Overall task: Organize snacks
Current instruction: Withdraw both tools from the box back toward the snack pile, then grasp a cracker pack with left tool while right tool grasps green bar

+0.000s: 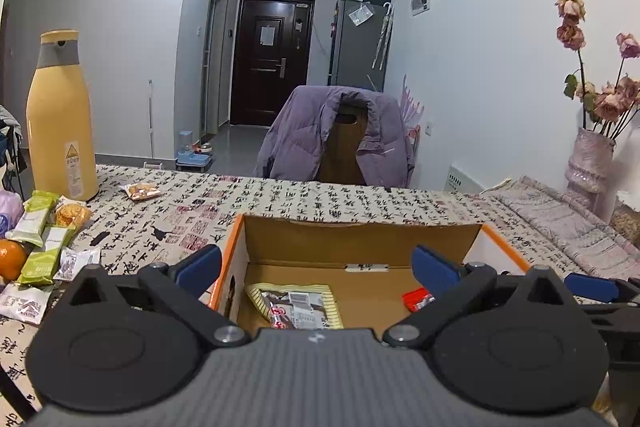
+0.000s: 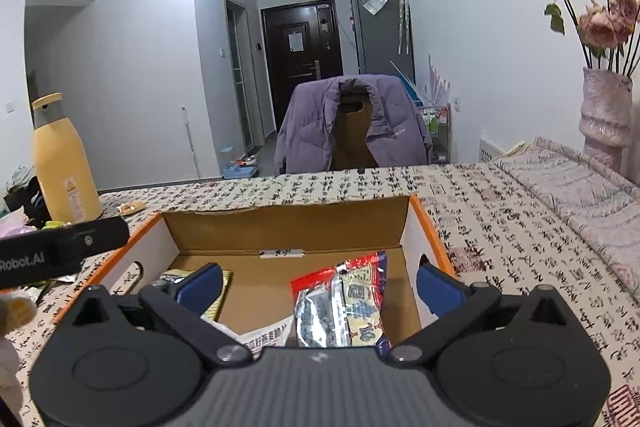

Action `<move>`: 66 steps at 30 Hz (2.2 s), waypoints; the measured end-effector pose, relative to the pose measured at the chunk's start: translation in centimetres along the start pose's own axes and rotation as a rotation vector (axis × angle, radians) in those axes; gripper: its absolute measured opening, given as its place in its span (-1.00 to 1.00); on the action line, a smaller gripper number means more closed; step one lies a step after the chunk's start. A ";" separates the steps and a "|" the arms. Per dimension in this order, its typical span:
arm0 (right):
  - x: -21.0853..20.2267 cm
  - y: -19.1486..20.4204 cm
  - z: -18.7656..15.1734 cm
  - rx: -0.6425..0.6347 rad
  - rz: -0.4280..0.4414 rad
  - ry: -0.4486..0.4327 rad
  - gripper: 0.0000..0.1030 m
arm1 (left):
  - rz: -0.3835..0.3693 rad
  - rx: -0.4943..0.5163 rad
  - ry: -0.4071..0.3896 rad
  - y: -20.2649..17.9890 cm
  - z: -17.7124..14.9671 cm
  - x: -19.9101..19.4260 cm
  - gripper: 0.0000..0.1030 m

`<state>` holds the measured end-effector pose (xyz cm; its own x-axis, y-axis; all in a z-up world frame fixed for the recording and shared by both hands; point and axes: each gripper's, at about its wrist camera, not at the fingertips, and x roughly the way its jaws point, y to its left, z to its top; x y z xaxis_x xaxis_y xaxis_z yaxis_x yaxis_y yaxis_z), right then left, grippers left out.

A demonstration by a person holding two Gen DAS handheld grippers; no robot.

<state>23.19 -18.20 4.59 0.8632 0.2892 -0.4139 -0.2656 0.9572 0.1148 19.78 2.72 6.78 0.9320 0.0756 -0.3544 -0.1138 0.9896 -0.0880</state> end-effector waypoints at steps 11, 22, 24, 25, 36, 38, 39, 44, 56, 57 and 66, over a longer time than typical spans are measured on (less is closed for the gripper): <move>-4.2 0.7 -1.1 -0.016 0.009 -0.001 1.00 | 0.007 0.007 -0.014 0.4 -0.5 -4.4 1.00; -8.6 0.7 -3.9 -0.020 0.011 0.014 1.00 | 0.015 0.011 0.013 1.4 -3.4 -8.7 1.00; -9.3 0.7 -4.5 -0.018 0.015 0.019 1.00 | 0.013 0.010 0.027 1.6 -4.2 -9.3 1.00; -9.7 0.7 -4.9 -0.015 0.019 0.022 1.00 | 0.013 0.010 0.036 1.6 -4.6 -9.6 1.00; -12.1 1.2 -8.7 -0.019 0.032 0.075 1.00 | 0.023 0.008 0.118 2.9 -8.8 -11.8 1.00; -12.3 1.4 -9.2 -0.027 0.027 0.088 1.00 | 0.024 0.008 0.124 3.0 -9.2 -12.1 1.00; -12.3 1.6 -9.4 -0.039 0.019 0.100 1.00 | 0.023 0.006 0.126 3.1 -9.4 -12.3 1.00; -12.1 2.5 -10.3 -0.054 0.001 0.129 1.00 | 0.017 0.012 0.137 3.1 -10.1 -12.9 1.00; -11.3 5.7 -12.7 -0.124 -0.013 0.143 0.16 | 0.016 0.016 0.187 3.5 -12.2 -13.1 1.00; -11.4 5.8 -12.8 -0.135 -0.009 0.141 0.07 | 0.015 0.017 0.192 3.4 -12.3 -13.1 1.00; -12.9 4.3 -12.4 -0.111 0.003 0.105 -0.39 | 0.011 0.029 0.241 2.4 -13.4 -12.1 1.00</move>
<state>5.57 -17.94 -0.80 0.8141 0.2836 -0.5067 -0.3188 0.9476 0.0181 3.60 2.50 -1.64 0.8211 0.0583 -0.5678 -0.1100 0.9923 -0.0573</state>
